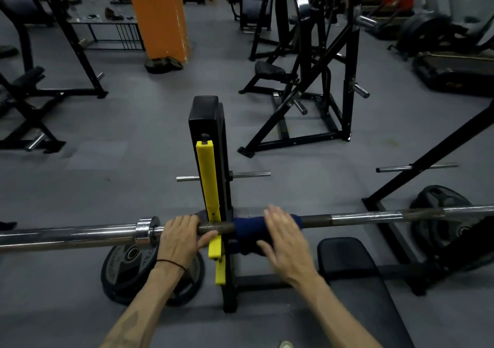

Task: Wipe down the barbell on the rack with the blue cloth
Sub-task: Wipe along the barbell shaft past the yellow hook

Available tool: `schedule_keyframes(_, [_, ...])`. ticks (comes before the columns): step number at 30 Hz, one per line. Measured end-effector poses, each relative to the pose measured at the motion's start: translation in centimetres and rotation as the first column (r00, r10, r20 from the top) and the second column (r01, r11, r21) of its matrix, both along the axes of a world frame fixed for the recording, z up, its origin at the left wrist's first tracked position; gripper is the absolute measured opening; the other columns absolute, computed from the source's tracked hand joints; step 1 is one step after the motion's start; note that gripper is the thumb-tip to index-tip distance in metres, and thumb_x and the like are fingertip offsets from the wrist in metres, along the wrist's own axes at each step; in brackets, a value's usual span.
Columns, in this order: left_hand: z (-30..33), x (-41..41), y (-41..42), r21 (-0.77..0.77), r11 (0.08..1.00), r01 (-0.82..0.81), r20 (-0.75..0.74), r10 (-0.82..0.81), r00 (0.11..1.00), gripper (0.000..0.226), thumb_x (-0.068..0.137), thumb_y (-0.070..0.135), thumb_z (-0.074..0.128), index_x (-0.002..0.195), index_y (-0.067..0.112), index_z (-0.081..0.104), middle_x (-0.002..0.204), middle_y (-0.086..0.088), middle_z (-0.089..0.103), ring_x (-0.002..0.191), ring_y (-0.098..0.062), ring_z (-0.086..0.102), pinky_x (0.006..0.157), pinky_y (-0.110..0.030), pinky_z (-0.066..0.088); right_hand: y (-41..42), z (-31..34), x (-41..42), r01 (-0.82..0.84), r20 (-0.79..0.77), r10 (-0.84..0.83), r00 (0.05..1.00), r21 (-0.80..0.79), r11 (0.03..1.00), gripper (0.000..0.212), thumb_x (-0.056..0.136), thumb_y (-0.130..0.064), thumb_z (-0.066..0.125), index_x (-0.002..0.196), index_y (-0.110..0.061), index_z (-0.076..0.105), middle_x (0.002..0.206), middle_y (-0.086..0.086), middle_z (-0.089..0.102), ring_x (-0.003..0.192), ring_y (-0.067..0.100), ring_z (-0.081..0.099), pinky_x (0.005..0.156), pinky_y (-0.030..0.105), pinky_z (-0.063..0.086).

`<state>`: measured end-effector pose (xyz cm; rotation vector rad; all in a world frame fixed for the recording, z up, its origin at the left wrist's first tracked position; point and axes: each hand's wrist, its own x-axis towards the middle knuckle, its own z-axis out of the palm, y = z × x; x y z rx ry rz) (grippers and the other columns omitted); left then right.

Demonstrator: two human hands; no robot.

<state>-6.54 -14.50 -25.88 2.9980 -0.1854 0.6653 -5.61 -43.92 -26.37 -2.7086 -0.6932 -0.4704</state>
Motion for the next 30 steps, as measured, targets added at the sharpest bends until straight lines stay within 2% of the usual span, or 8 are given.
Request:
schedule_keyframes(5, [2.9, 1.7, 0.2, 0.216, 0.974, 0.062, -0.3, 0.006, 0.954, 0.078, 0.095, 0.078, 0.005, 0.077, 0.02, 0.054, 0.058, 0.005, 0.052, 0.047, -0.017, 0.051, 0.048, -0.029, 0.043, 3.0, 0.3, -1.0, 0.413, -0.167, -0.379, 0.91, 0.3, 0.86, 0.077, 0.105, -0.062, 0.025, 0.157, -0.006, 0.03, 0.166, 0.01, 0.026, 0.157, 0.022, 0.013, 0.127, 0.044, 0.009])
schedule_keyframes(8, [4.6, 3.5, 0.4, 0.224, 0.972, 0.064, -0.583, 0.081, 0.808, 0.082, 0.077, 0.087, 0.004, 0.085, 0.022, 0.054, 0.073, 0.004, 0.057, 0.068, -0.016, 0.057, 0.062, -0.028, 0.044, 9.2, 0.7, -2.5, 0.153, -0.142, -0.123, 0.982, 0.219, 0.964, 0.082, 0.103, -0.066, 0.028, 0.158, -0.005, 0.028, 0.166, 0.014, 0.024, 0.156, 0.025, 0.014, 0.126, 0.043, 0.007])
schedule_keyframes(12, [6.3, 5.5, 0.4, -0.052, 0.998, -0.028, -0.835, -0.028, 0.55, 0.07, 0.089, 0.08, 0.025, 0.073, 0.02, 0.058, 0.076, -0.001, 0.062, 0.067, -0.016, 0.056, 0.072, -0.031, 0.045, 4.6, 0.5, -0.3, -0.083, -0.079, 0.082, 0.993, -0.003, 0.997, 0.075, 0.105, -0.063, 0.033, 0.16, -0.013, 0.028, 0.166, 0.005, 0.024, 0.154, 0.021, 0.024, 0.126, 0.043, 0.02])
schedule_keyframes(15, [6.1, 4.3, 0.5, -0.01, 0.998, -0.056, -0.756, 0.029, 0.655, 0.073, 0.085, 0.082, 0.021, 0.085, 0.021, 0.062, 0.075, 0.003, 0.06, 0.068, -0.014, 0.058, 0.066, -0.028, 0.046, -1.5, -0.1, 0.3, 0.189, 0.003, -0.191, 0.982, 0.105, 0.976, 0.071, 0.106, -0.058, 0.032, 0.155, -0.007, 0.038, 0.161, 0.009, 0.035, 0.15, 0.025, 0.033, 0.124, 0.044, 0.022])
schedule_keyframes(18, [5.1, 2.3, -0.2, 0.049, 0.993, -0.107, -0.549, 0.116, 0.828, 0.093, 0.074, 0.085, -0.001, 0.102, 0.023, 0.062, 0.086, 0.002, 0.064, 0.078, -0.018, 0.064, 0.063, -0.03, 0.041, 3.2, 0.1, -0.6, 0.42, -0.158, -0.391, 0.907, 0.255, 0.871, 0.08, 0.105, -0.063, 0.022, 0.156, -0.003, 0.031, 0.165, 0.013, 0.026, 0.156, 0.025, 0.016, 0.127, 0.041, 0.005])
schedule_keyframes(24, [3.3, 0.9, -1.0, -0.054, 0.995, -0.085, -0.316, 0.063, 0.947, 0.09, 0.096, 0.074, 0.008, 0.118, 0.014, 0.071, 0.12, -0.006, 0.071, 0.113, -0.026, 0.065, 0.103, -0.039, 0.039, 3.6, -0.1, -0.3, -0.096, -0.037, 0.096, 0.995, -0.008, 0.995, 0.071, 0.107, -0.057, 0.032, 0.161, -0.012, 0.023, 0.169, 0.005, 0.015, 0.157, 0.018, 0.013, 0.125, 0.042, 0.016])
schedule_keyframes(28, [2.1, -0.6, -0.1, -0.059, 0.983, -0.173, -0.302, 0.147, 0.942, 0.086, 0.101, 0.069, 0.007, 0.144, 0.01, 0.053, 0.149, -0.009, 0.053, 0.141, -0.026, 0.046, 0.123, -0.046, 0.018, 1.8, -0.3, -0.9, 0.328, -0.093, -0.315, 0.945, 0.246, 0.912, 0.073, 0.106, -0.056, 0.027, 0.158, -0.004, 0.028, 0.168, 0.008, 0.019, 0.156, 0.024, 0.016, 0.127, 0.04, 0.006])
schedule_keyframes(30, [1.8, -1.0, -0.1, -0.035, 0.982, -0.185, -0.322, 0.164, 0.932, 0.084, 0.102, 0.066, 0.01, 0.147, 0.007, 0.048, 0.152, -0.011, 0.048, 0.144, -0.029, 0.042, 0.123, -0.045, 0.011, 7.1, 0.3, -1.3, 0.383, -0.185, -0.34, 0.922, 0.304, 0.872, 0.079, 0.105, -0.06, 0.024, 0.159, -0.002, 0.021, 0.169, 0.012, 0.014, 0.157, 0.025, 0.008, 0.127, 0.04, -0.001])
